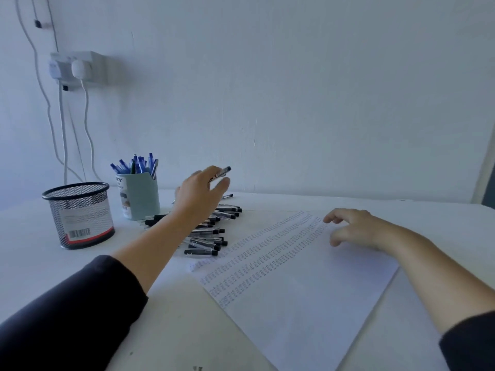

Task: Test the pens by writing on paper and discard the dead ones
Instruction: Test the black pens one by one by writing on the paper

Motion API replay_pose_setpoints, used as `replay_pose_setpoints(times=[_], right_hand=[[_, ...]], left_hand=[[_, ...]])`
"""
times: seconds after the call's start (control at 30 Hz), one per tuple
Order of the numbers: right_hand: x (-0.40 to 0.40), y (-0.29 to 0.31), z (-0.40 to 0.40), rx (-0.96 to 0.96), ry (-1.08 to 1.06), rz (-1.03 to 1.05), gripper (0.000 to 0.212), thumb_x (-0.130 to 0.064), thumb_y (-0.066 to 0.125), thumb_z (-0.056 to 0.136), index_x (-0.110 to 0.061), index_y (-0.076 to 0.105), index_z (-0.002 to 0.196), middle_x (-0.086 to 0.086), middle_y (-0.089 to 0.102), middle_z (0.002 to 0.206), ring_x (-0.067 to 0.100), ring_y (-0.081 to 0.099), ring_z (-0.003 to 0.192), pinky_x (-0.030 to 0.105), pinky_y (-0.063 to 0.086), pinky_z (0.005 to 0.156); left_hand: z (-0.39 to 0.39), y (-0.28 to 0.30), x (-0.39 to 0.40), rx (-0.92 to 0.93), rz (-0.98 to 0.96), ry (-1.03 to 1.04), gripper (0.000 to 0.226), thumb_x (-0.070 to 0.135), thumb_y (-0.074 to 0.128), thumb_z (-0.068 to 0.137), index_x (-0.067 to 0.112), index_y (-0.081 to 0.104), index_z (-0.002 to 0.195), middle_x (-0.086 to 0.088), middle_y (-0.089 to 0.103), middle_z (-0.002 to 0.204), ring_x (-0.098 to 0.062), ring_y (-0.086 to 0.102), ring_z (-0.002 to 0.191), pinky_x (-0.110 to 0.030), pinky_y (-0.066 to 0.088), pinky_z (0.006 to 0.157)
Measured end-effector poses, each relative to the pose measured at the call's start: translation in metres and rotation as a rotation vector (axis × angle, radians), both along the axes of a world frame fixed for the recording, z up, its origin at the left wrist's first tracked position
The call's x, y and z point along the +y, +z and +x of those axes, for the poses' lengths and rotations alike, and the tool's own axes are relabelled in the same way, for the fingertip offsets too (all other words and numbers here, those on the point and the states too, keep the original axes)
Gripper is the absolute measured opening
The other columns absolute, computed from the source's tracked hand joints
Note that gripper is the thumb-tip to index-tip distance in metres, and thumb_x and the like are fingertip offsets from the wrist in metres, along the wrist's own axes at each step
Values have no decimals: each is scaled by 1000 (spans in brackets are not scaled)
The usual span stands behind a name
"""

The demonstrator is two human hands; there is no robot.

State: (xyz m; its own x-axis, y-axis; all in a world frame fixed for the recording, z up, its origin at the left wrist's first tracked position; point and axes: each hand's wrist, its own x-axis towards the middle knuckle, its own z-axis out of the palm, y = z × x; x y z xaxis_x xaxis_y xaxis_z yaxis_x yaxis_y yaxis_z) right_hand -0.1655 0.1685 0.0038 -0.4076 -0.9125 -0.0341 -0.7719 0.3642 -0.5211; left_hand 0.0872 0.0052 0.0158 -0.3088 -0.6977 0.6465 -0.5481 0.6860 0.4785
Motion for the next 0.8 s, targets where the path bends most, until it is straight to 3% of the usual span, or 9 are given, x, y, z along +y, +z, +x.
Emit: replay_pose_setpoints(times=[0.1,0.23,0.3,0.43,0.53,0.6,0.7,0.73,0.8], right_hand=[[0,1,-8,-49,16,87,57,-20,67,78,-33,48,130,-1,39,141,20,40,127,31,32,102],[1,4,-2,-21,19,202,72,-29,71,68,-31,43,135,-3,40,128,18,43,117,27,35,92],[1,7,-1,11,12,223,79,-34,70,62,-32,43,136,-2,40,135,18,41,122,29,35,96],[2,9,-2,78,23,249,64,-31,68,77,-31,43,136,-2,37,143,20,37,130,33,32,106],[5,15,-1,105,58,283,59,-30,68,80,-26,46,135,-1,41,137,20,40,126,33,34,106],[9,21,-4,150,83,283,53,-26,68,82,-24,49,132,-1,45,132,18,44,122,31,36,105],[20,29,-16,177,84,232,43,-14,64,83,-28,55,123,-3,51,117,18,51,109,29,41,97],[25,30,-21,157,73,197,41,-12,63,83,-28,56,120,-3,54,113,19,53,107,30,42,95],[34,28,-30,94,65,153,46,-10,63,85,-28,55,126,-3,54,115,19,52,111,28,39,94]], left_hand=[[-7,-3,13,-17,18,32,48,69,47,73,24,61,72,6,47,54,-11,42,54,-34,31,75],[-21,-5,30,-107,-175,109,60,68,31,59,14,58,57,8,41,45,-9,42,52,-31,27,77],[-25,-8,32,-121,-227,79,57,62,31,59,14,61,59,6,46,47,-11,45,53,-29,20,72],[-29,-14,36,-179,-339,32,51,56,35,63,12,59,57,0,53,48,-21,52,53,-30,15,68],[-31,-18,35,-219,-418,-15,49,57,44,68,12,58,56,1,50,47,-20,49,49,-30,27,69],[-31,-19,32,-266,-433,-98,46,55,56,71,11,68,70,0,57,60,-19,54,54,-31,41,64],[-31,-19,29,-210,-427,-153,28,9,65,74,2,72,100,-11,64,84,-29,62,59,-33,52,50],[-34,-16,31,-162,-432,-169,33,-4,59,74,0,71,104,-13,64,90,-30,63,61,-32,52,52],[-40,-6,41,-20,-413,-184,28,-7,49,83,-2,71,101,-14,64,105,-26,65,75,-29,50,65]])
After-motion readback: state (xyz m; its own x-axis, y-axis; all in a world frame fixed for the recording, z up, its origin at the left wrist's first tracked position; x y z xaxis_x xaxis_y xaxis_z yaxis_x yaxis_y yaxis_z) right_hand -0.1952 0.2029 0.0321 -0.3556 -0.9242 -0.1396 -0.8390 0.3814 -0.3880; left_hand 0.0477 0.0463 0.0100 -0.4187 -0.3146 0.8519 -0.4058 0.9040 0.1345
